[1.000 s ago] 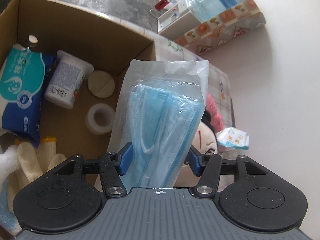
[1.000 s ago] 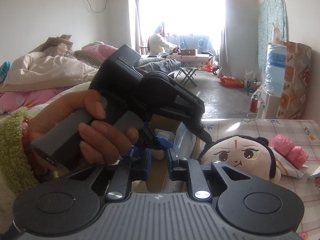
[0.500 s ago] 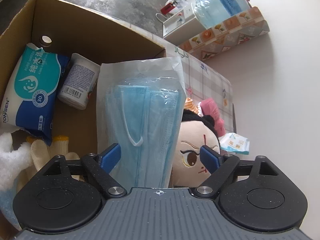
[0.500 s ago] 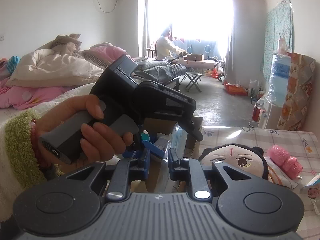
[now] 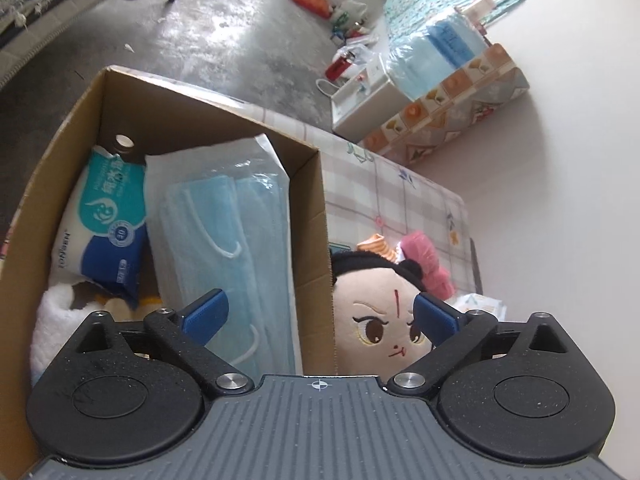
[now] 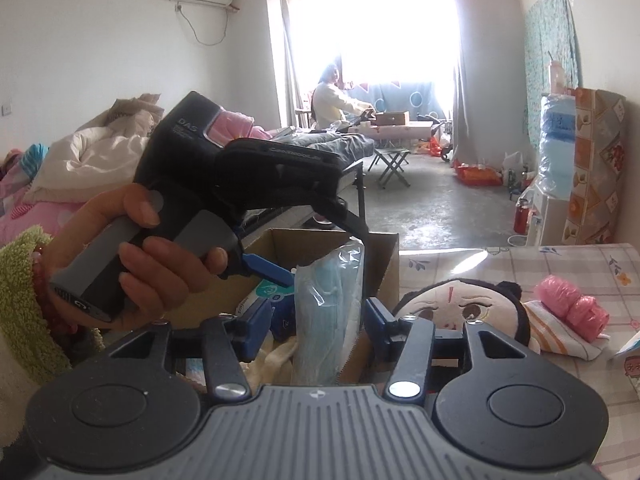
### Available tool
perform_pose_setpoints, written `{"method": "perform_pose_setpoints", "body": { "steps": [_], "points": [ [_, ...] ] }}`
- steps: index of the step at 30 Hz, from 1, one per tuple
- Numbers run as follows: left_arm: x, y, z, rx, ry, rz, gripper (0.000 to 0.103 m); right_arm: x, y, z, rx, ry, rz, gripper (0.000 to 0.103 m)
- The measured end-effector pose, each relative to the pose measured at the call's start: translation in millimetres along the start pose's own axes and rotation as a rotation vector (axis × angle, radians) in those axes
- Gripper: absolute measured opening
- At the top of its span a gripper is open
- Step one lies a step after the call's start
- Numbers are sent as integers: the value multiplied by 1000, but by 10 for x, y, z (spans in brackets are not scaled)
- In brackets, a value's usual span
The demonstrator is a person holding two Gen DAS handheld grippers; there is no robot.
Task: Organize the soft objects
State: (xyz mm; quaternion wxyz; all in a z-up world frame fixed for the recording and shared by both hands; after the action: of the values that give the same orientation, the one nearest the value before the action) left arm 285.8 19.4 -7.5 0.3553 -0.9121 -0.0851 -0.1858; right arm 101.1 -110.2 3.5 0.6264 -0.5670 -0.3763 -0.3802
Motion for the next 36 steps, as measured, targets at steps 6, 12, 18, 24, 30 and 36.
{"method": "perform_pose_setpoints", "body": {
  "steps": [6,12,18,24,30,36],
  "points": [
    [-34,-185,0,50,-13,-60,100,-8,-26,-220,21,42,7,55],
    [-254,-661,-48,110,14,-205,100,213,88,-336,114,42,16,55],
    [-553,-923,30,109,38,-294,100,570,585,-305,194,12,135,54],
    [-774,-858,125,163,113,-318,99,778,1211,-71,185,-42,297,48],
    [-882,-845,181,145,157,-348,94,727,1684,143,84,-155,424,44],
    [-945,-787,212,119,193,-322,87,731,2007,247,-19,-249,485,45]
  ]
}}
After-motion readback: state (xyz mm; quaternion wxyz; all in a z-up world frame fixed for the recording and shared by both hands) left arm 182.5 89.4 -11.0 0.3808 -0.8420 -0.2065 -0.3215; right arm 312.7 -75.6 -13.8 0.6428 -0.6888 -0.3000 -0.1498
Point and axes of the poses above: each gripper's, at about its wrist camera, not at the fingertips, and y roughly the way its jaws point, z to its left, x to its top, the point moved 4 cm from there along y, roughly the way its jaws point, and after that the axes turned 7 degrees about -x, right-handed, at the moved point
